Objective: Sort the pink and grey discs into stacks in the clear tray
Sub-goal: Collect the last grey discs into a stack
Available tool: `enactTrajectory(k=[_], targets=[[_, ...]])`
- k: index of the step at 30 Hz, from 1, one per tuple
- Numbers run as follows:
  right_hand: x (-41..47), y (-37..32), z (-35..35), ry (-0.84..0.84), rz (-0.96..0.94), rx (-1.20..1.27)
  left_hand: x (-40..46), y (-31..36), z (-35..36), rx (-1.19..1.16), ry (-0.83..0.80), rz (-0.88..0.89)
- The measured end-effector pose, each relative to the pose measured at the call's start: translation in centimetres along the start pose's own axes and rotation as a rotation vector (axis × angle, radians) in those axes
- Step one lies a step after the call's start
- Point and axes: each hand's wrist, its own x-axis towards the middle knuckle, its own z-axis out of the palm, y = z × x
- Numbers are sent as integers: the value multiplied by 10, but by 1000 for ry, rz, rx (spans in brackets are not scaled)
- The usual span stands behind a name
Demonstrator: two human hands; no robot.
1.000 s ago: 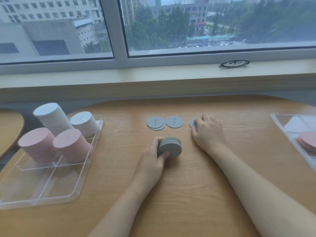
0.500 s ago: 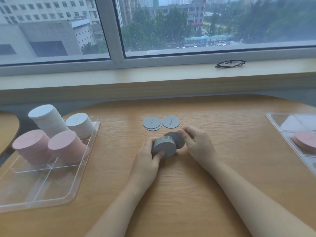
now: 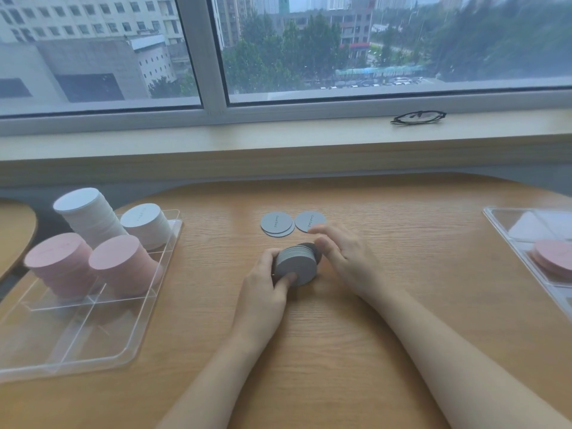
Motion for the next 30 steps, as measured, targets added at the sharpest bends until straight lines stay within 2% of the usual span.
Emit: enactTrajectory(k=[2, 7, 14, 23, 25, 28, 30], targets=[[8, 8, 0, -36, 43, -148, -1, 0, 1, -17, 7, -20], [13, 14, 6, -216, 134, -322, 0, -1, 0, -42, 32, -44], [9, 9, 7, -103, 115, -585, -1, -3, 1, -27, 57, -60], [1, 6, 2, 23, -13, -594, -1, -3, -1, -25, 44, -72], [-1, 0, 0, 121, 32, -484, 0, -3, -1, -20, 43, -66], [-6, -8, -2, 177, 123, -11, 0, -4, -1, -3, 37, -56], [-8, -15, -1, 187, 116, 183, 1, -4, 0, 5, 43, -50]])
